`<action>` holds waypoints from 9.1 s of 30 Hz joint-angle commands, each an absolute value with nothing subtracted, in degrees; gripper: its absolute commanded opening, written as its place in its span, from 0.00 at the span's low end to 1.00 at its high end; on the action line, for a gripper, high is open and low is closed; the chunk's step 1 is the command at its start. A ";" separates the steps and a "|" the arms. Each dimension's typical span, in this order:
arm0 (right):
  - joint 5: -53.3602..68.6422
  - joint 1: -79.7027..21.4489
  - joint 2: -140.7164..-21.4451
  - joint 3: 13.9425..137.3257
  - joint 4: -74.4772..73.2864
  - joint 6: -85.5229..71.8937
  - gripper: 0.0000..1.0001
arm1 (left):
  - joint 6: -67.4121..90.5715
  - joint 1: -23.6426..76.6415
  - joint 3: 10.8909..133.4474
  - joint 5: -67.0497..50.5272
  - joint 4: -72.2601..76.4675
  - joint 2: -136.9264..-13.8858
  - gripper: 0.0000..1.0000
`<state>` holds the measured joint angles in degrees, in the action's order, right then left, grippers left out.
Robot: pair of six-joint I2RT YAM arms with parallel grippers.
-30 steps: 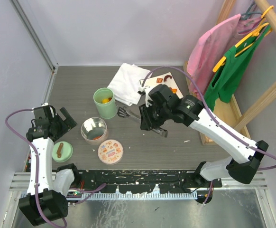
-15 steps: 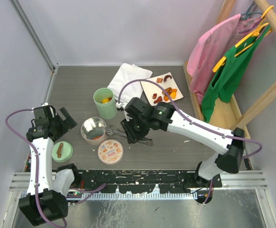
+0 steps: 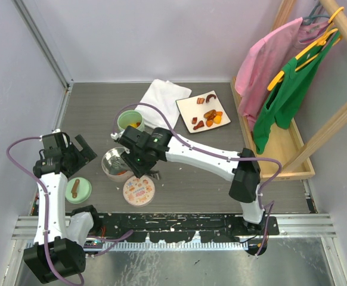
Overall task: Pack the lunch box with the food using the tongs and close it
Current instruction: Place the fake food in the packing box, then pick up the fake food from the plate, then place the fake food in the packing box.
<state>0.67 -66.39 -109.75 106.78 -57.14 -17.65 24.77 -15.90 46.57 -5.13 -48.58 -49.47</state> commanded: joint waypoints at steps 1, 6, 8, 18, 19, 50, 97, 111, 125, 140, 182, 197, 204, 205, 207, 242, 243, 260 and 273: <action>-1.29 -66.71 -112.47 113.54 -56.97 -15.92 0.42 | 25.08 -16.08 46.91 -4.31 -46.78 -48.43 0.98; 1.89 -66.71 -113.67 113.89 -52.95 -16.42 0.43 | 25.05 -16.08 46.93 -4.31 -46.82 -48.59 0.98; 1.79 -66.69 -113.95 114.03 -52.57 -16.52 0.44 | 25.09 -16.06 46.93 -4.31 -46.80 -48.58 0.98; 0.51 -66.62 -113.32 114.79 -52.08 -16.61 0.53 | 25.09 -16.08 46.92 -4.59 -46.76 -48.65 0.98; -0.20 -66.62 -112.92 114.97 -52.49 -16.84 0.53 | 25.07 -16.08 46.91 -4.57 -46.80 -48.65 0.98; -14.76 -38.85 -80.28 82.03 -55.62 -15.84 0.52 | 25.14 -16.08 46.92 -4.94 -46.77 -48.78 0.98; -9.11 -26.86 -103.08 92.73 -48.16 -9.41 0.50 | 25.07 -16.08 46.78 -5.10 -46.67 -49.25 0.98; -7.91 -26.78 -104.39 92.81 -48.25 -9.63 0.43 | 25.07 -16.08 46.82 -5.05 -46.67 -49.35 0.98; -8.83 -26.72 -103.98 92.97 -49.04 -9.89 0.36 | 25.10 -16.13 46.85 -5.10 -46.67 -49.26 0.98; -5.16 -26.73 -96.22 90.70 -47.02 -10.75 0.30 | 25.07 -16.06 46.84 -5.17 -46.67 -49.30 0.98; 22.89 -31.71 -75.57 77.52 -45.04 -16.68 0.30 | 25.14 -16.08 46.78 -5.36 -46.76 -49.26 0.98; 19.12 -35.93 -76.19 79.58 -45.56 -18.98 0.30 | 25.13 -15.82 46.99 -5.47 -46.84 -49.74 0.98; 18.98 -36.52 -76.51 80.11 -45.92 -18.80 0.30 | 25.12 -15.73 47.01 -5.23 -47.00 -49.75 0.98; 18.98 -36.56 -76.33 80.15 -45.88 -18.81 0.30 | 25.12 -15.75 47.00 -5.19 -47.02 -49.68 0.98; 18.83 -36.64 -75.98 80.34 -46.03 -18.81 0.30 | 25.14 -15.73 47.02 -5.10 -47.02 -49.59 0.98; 16.26 -40.07 -74.99 80.83 -47.88 -20.31 0.30 | 25.16 -15.64 46.80 -4.75 -46.76 -48.27 0.98; 16.30 -40.28 -74.85 80.66 -47.63 -20.29 0.30 | 25.21 -15.64 46.82 -4.75 -46.76 -48.34 0.98; 17.44 -52.96 -83.30 83.90 -43.90 -21.67 0.30 | 25.21 -15.66 46.73 -4.19 -46.77 -48.14 0.98; 16.83 -59.01 -90.22 86.70 -39.31 -23.55 0.30 | 25.14 -15.64 46.93 -4.42 -46.94 -48.68 0.98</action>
<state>17.21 -59.02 -90.45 82.76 -43.24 -22.83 24.86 -15.84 46.59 -4.73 -48.60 -48.88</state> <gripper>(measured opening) 0.350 0.980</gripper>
